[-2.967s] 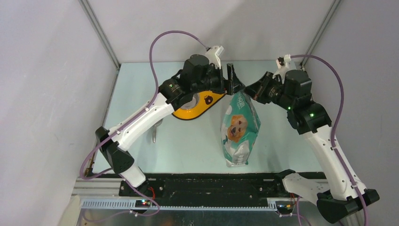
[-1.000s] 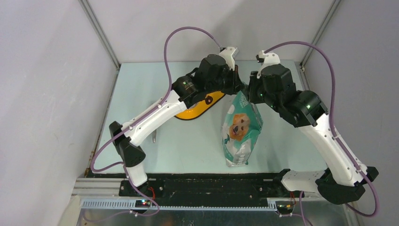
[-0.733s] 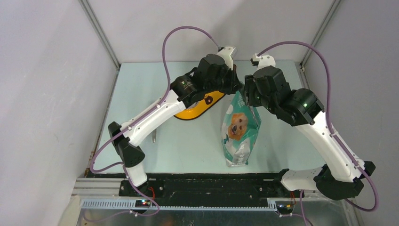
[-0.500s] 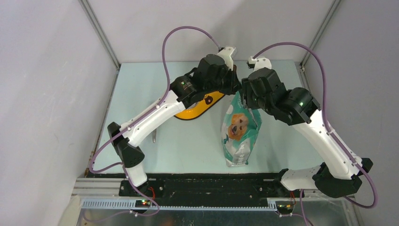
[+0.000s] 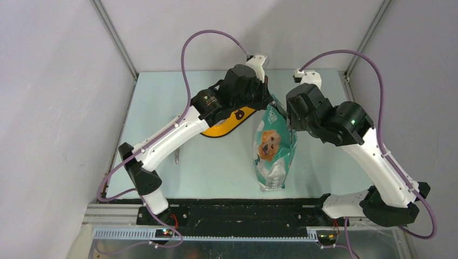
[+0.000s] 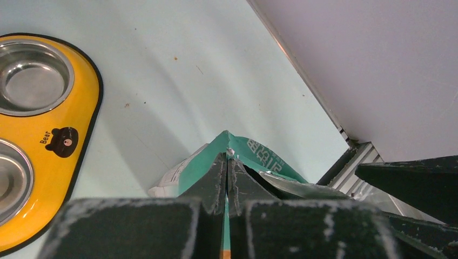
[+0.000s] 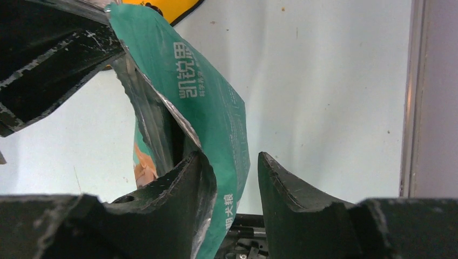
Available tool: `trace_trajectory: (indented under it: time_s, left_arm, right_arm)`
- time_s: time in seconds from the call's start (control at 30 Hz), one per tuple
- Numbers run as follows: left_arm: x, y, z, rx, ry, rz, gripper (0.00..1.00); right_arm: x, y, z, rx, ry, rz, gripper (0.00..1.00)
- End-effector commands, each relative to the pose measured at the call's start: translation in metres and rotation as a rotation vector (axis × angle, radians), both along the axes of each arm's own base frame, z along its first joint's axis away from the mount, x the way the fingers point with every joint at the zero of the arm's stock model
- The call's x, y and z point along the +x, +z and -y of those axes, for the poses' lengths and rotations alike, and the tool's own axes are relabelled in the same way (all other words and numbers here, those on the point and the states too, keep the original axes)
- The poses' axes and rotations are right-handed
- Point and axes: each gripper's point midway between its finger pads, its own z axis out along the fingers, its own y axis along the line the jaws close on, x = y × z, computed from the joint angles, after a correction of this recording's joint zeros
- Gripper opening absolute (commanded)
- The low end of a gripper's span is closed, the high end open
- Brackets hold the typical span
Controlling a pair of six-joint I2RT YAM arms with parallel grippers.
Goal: Serve the pet food
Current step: Open the pet food bag at the center of the board.
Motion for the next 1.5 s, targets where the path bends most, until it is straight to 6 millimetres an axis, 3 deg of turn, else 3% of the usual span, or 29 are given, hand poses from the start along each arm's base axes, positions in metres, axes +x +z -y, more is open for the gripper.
trace_trajectory:
  time_s: [0.0, 0.17, 0.37, 0.67, 0.8, 1.0, 1.23, 1.47]
  left_arm:
    - [0.016, 0.043, -0.04, -0.025, 0.133, 0.126, 0.0]
    - [0.01, 0.042, -0.035, -0.034, 0.094, 0.119, 0.0]
    - [0.007, 0.041, -0.03, -0.041, 0.064, 0.107, 0.0]
    - [0.008, 0.042, -0.03, -0.047, 0.068, 0.109, 0.0]
    - [0.01, 0.044, -0.033, -0.041, 0.087, 0.121, 0.0]
    - [0.016, 0.054, -0.048, -0.022, 0.148, 0.168, 0.0]
    - [0.016, 0.059, -0.051, -0.023, 0.149, 0.188, 0.0]
    - [0.007, 0.049, -0.04, -0.021, 0.068, 0.163, 0.0]
  right_arm:
    - [-0.023, -0.004, 0.039, -0.099, -0.046, -0.044, 0.46]
    - [-0.02, -0.001, 0.014, -0.021, 0.063, -0.032, 0.46]
    - [-0.012, 0.022, -0.032, 0.167, 0.223, 0.036, 0.47]
    - [-0.013, 0.006, -0.051, 0.179, 0.28, -0.041, 0.47]
    - [-0.02, -0.009, -0.045, 0.136, 0.262, -0.106, 0.47]
    - [-0.044, -0.033, -0.018, 0.048, 0.181, -0.215, 0.47]
    - [-0.05, -0.02, 0.0, 0.093, 0.123, -0.16, 0.46]
    - [-0.021, 0.0, -0.009, 0.181, 0.113, -0.021, 0.46]
